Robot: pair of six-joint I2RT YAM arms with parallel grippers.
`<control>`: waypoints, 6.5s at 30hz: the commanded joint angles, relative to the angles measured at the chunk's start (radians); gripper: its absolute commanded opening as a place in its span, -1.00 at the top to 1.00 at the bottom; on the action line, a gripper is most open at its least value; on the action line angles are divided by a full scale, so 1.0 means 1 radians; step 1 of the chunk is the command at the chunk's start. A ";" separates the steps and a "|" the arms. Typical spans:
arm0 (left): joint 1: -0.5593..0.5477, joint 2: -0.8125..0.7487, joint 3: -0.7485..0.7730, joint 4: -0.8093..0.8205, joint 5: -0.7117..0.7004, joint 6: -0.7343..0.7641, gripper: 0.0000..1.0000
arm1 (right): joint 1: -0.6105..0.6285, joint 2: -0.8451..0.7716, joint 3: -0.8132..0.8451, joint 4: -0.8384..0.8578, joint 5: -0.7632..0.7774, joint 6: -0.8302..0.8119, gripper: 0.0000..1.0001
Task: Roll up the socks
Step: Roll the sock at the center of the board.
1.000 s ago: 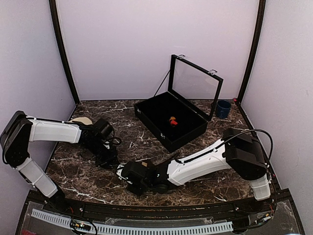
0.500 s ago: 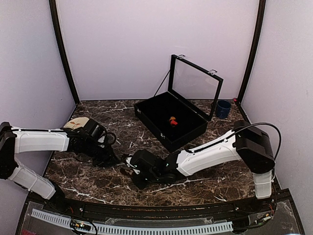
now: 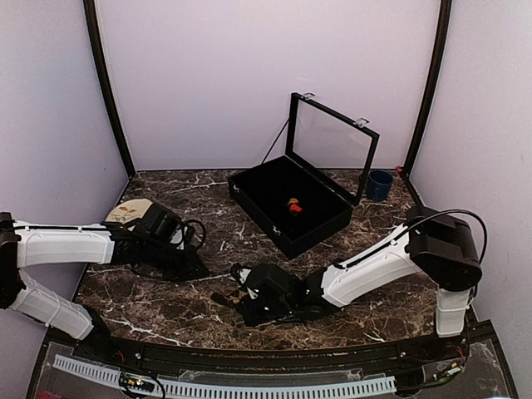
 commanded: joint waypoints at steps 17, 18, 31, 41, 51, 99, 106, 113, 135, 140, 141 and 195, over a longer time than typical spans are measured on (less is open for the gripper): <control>-0.130 0.079 0.060 0.100 0.055 0.210 0.83 | -0.006 -0.070 -0.384 0.567 0.020 0.359 1.00; -0.142 0.092 0.069 0.104 0.065 0.222 0.84 | -0.006 -0.068 -0.406 0.593 0.020 0.369 1.00; -0.259 0.230 0.166 0.056 0.049 0.338 0.86 | -0.013 -0.020 -0.520 0.783 0.001 0.452 1.00; -0.285 0.304 0.208 0.013 0.033 0.378 0.57 | -0.016 -0.004 -0.542 0.824 -0.016 0.474 1.00; -0.301 0.383 0.271 0.001 0.066 0.415 0.56 | -0.015 0.004 -0.526 0.801 -0.027 0.480 1.00; -0.369 0.669 0.444 -0.128 0.133 0.364 0.83 | 0.221 -0.246 -0.203 -0.420 0.538 0.089 0.24; -0.370 0.712 0.508 -0.183 0.121 0.358 0.87 | 0.242 -0.291 -0.204 -0.519 0.601 0.039 -0.03; -0.372 0.738 0.537 -0.210 0.118 0.346 0.89 | 0.297 -0.361 -0.181 -0.611 0.655 -0.012 -0.18; -0.372 0.804 0.614 -0.309 0.151 0.382 0.92 | 0.286 -0.216 -0.062 -0.606 0.653 -0.407 -0.41; -0.372 0.808 0.620 -0.314 0.152 0.386 0.92 | 0.260 -0.197 -0.062 -0.599 0.641 -0.454 -0.41; -0.372 0.810 0.620 -0.316 0.153 0.385 0.92 | 0.257 -0.197 -0.065 -0.597 0.636 -0.463 -0.41; -0.313 0.757 0.586 -0.279 0.156 0.235 0.54 | 0.146 -0.176 -0.127 -0.585 0.293 -0.467 0.81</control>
